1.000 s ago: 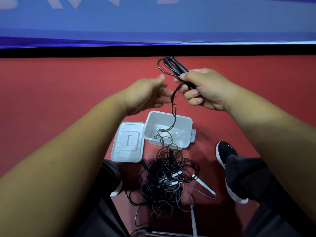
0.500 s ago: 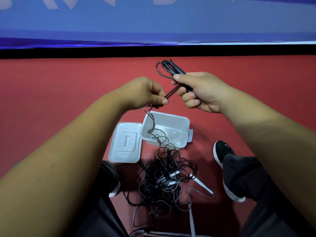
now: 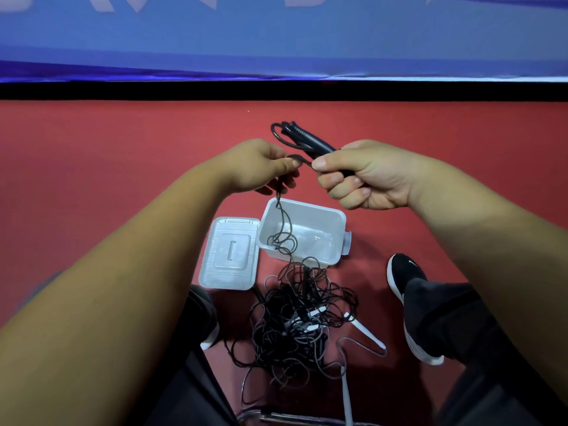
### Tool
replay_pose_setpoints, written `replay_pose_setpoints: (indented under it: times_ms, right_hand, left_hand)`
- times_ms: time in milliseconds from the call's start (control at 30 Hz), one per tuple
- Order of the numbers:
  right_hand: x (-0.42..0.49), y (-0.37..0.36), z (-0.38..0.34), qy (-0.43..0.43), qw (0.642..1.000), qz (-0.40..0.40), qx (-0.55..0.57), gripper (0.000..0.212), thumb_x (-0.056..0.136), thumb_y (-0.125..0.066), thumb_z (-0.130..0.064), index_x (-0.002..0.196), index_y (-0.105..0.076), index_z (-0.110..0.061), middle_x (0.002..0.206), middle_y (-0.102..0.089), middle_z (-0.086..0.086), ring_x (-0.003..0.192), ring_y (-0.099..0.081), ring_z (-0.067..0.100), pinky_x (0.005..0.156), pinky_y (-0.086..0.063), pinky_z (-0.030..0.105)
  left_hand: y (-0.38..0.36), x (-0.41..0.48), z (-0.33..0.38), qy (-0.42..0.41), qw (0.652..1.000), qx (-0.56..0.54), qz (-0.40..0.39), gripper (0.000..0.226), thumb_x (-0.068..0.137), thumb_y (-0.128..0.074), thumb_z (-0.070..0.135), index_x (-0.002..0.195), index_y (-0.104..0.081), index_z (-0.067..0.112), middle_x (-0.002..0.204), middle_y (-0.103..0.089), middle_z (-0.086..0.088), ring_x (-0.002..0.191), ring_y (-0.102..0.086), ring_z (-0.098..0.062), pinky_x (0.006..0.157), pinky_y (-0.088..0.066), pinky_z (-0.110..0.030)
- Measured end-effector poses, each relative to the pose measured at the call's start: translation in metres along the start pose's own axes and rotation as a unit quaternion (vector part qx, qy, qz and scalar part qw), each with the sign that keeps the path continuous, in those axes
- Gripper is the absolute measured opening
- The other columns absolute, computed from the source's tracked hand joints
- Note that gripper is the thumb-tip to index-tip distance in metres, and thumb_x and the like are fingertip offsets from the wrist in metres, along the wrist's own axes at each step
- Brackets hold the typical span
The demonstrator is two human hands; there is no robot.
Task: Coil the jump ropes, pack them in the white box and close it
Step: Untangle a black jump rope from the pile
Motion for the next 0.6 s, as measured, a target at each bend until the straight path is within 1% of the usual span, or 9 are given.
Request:
replay_pose_setpoints:
  times_ms: [33,133,200,233,267,333,433,500,600]
  right_hand:
    - [-0.002,-0.003,0.002,-0.012,1.000,-0.018,-0.009,0.012,0.097,-0.064,-0.016,0.097,-0.053,-0.011,0.069,-0.038,-0.004,0.048,-0.022,0.001,0.044,-0.011,0.018]
    - [-0.006,-0.009,0.014,-0.062,0.995,-0.073,-0.038,0.041,0.089,-0.066,-0.020,0.126,-0.061,-0.004,0.067,-0.036,-0.004,0.046,-0.022,0.001,0.044,-0.009,0.019]
    - [-0.007,-0.014,0.023,-0.091,0.989,-0.103,-0.059,0.047,0.090,-0.062,-0.017,0.136,-0.065,-0.008,0.067,-0.034,-0.003,0.046,-0.019,0.002,0.044,-0.008,0.020]
    - [-0.007,-0.016,0.028,-0.105,0.986,-0.112,-0.066,0.048,0.090,-0.061,-0.016,0.137,-0.067,-0.013,0.067,-0.033,-0.003,0.046,-0.018,0.002,0.044,-0.008,0.020]
    - [-0.007,-0.017,0.031,-0.115,0.984,-0.118,-0.070,0.046,0.089,-0.062,-0.014,0.134,-0.070,-0.018,0.067,-0.033,-0.002,0.046,-0.019,0.002,0.043,-0.008,0.020]
    - [-0.007,-0.018,0.037,-0.128,0.981,-0.120,-0.078,0.031,0.088,-0.064,-0.011,0.114,-0.077,-0.023,0.067,-0.036,0.000,0.045,-0.021,0.003,0.043,-0.009,0.019]
    - [-0.006,-0.017,0.042,-0.146,0.976,-0.113,-0.114,0.011,0.097,-0.060,-0.004,0.101,-0.063,-0.015,0.068,-0.040,0.001,0.046,-0.023,0.004,0.043,-0.011,0.020]
    - [-0.002,-0.014,0.047,-0.154,0.973,-0.105,-0.136,0.015,0.102,-0.057,-0.004,0.093,-0.052,-0.015,0.069,-0.041,0.001,0.047,-0.023,0.004,0.043,-0.011,0.020]
    - [0.001,-0.012,0.052,-0.167,0.969,-0.104,-0.152,0.021,0.105,-0.056,-0.007,0.087,-0.047,-0.016,0.070,-0.042,0.001,0.047,-0.022,0.004,0.041,-0.012,0.019]
  left_hand:
    - [0.001,0.000,0.001,-0.014,1.000,-0.025,0.001,0.028,0.107,-0.059,0.031,0.112,-0.074,0.009,0.097,-0.080,-0.005,0.092,-0.076,-0.028,0.089,-0.058,-0.045]
    - [0.004,-0.003,0.007,-0.063,0.996,-0.069,0.003,0.012,0.102,-0.065,0.012,0.108,-0.075,0.010,0.097,-0.077,-0.016,0.085,-0.068,-0.019,0.086,-0.055,-0.040]
    - [0.003,-0.004,0.013,-0.091,0.992,-0.082,-0.014,0.015,0.098,-0.063,0.000,0.109,-0.074,0.004,0.101,-0.075,-0.023,0.088,-0.066,-0.021,0.085,-0.055,-0.037]
    - [0.002,-0.005,0.016,-0.101,0.991,-0.085,-0.019,0.016,0.097,-0.064,-0.001,0.109,-0.073,0.002,0.100,-0.075,-0.020,0.088,-0.066,-0.020,0.083,-0.055,-0.033]
    - [0.002,-0.005,0.019,-0.108,0.990,-0.087,-0.019,0.015,0.097,-0.064,0.000,0.109,-0.074,0.003,0.098,-0.075,-0.015,0.087,-0.066,-0.018,0.080,-0.055,-0.029]
    - [0.002,-0.005,0.024,-0.118,0.989,-0.089,-0.011,0.014,0.097,-0.066,0.000,0.104,-0.075,0.008,0.096,-0.075,-0.007,0.086,-0.068,-0.014,0.079,-0.055,-0.025]
    - [0.006,-0.005,0.029,-0.132,0.987,-0.088,0.004,0.014,0.093,-0.072,0.000,0.098,-0.077,0.011,0.096,-0.077,-0.005,0.091,-0.069,-0.013,0.091,-0.057,-0.029]
    - [0.006,-0.006,0.034,-0.144,0.987,-0.067,0.014,0.013,0.090,-0.075,-0.001,0.096,-0.078,0.011,0.095,-0.077,-0.005,0.091,-0.069,-0.012,0.093,-0.056,-0.029]
    - [0.005,-0.008,0.041,-0.154,0.987,-0.039,0.029,0.013,0.086,-0.079,0.000,0.096,-0.078,0.008,0.094,-0.078,-0.006,0.089,-0.071,-0.012,0.090,-0.057,-0.026]
Point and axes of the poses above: each hand's wrist, its own x-axis towards the middle knuckle, its own y-axis out of the back of the hand, z = x × y, the point moved 7 cm from there along x, towards the middle knuckle
